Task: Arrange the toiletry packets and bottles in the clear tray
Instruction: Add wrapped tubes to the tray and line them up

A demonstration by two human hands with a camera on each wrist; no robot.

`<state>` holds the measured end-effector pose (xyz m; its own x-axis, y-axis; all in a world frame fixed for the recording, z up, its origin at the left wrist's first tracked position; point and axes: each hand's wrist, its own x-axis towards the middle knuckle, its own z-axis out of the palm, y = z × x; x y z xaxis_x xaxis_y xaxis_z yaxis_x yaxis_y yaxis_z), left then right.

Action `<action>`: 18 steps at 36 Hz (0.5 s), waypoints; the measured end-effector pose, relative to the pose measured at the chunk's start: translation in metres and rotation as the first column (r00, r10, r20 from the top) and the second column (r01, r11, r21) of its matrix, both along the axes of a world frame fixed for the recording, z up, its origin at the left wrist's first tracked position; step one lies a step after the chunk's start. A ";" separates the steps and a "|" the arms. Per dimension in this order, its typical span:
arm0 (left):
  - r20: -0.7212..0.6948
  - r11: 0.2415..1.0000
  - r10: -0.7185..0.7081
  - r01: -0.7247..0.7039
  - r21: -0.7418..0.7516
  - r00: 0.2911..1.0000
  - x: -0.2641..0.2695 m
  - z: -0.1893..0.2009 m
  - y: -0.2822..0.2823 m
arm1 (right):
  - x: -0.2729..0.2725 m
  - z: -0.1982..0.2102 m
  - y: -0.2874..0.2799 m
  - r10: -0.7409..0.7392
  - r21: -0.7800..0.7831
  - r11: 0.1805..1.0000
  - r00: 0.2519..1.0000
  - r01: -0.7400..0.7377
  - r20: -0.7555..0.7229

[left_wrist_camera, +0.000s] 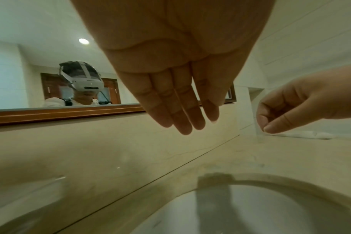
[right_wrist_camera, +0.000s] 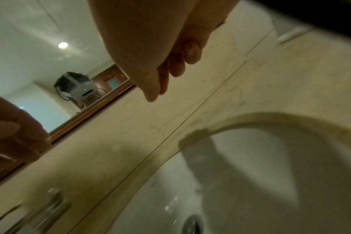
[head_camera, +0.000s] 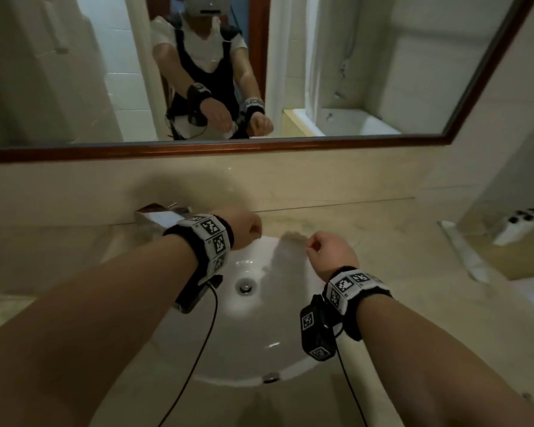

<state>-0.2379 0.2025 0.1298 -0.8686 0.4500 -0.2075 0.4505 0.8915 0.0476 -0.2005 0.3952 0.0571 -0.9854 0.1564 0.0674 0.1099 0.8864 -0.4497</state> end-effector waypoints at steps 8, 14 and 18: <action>0.033 0.995 -0.097 0.097 0.000 0.995 -0.027 0.002 0.128 | -0.011 -0.004 0.127 -0.131 0.018 0.991 0.990 0.131 0.053; 0.053 0.989 -0.143 0.141 0.051 0.988 -0.039 -0.004 0.214 | -0.019 -0.014 0.225 -0.284 0.024 0.958 0.943 0.284 0.174; 0.069 0.984 -0.177 0.175 0.033 0.982 -0.048 -0.013 0.261 | -0.022 -0.031 0.274 -0.405 0.057 0.914 0.888 0.402 0.220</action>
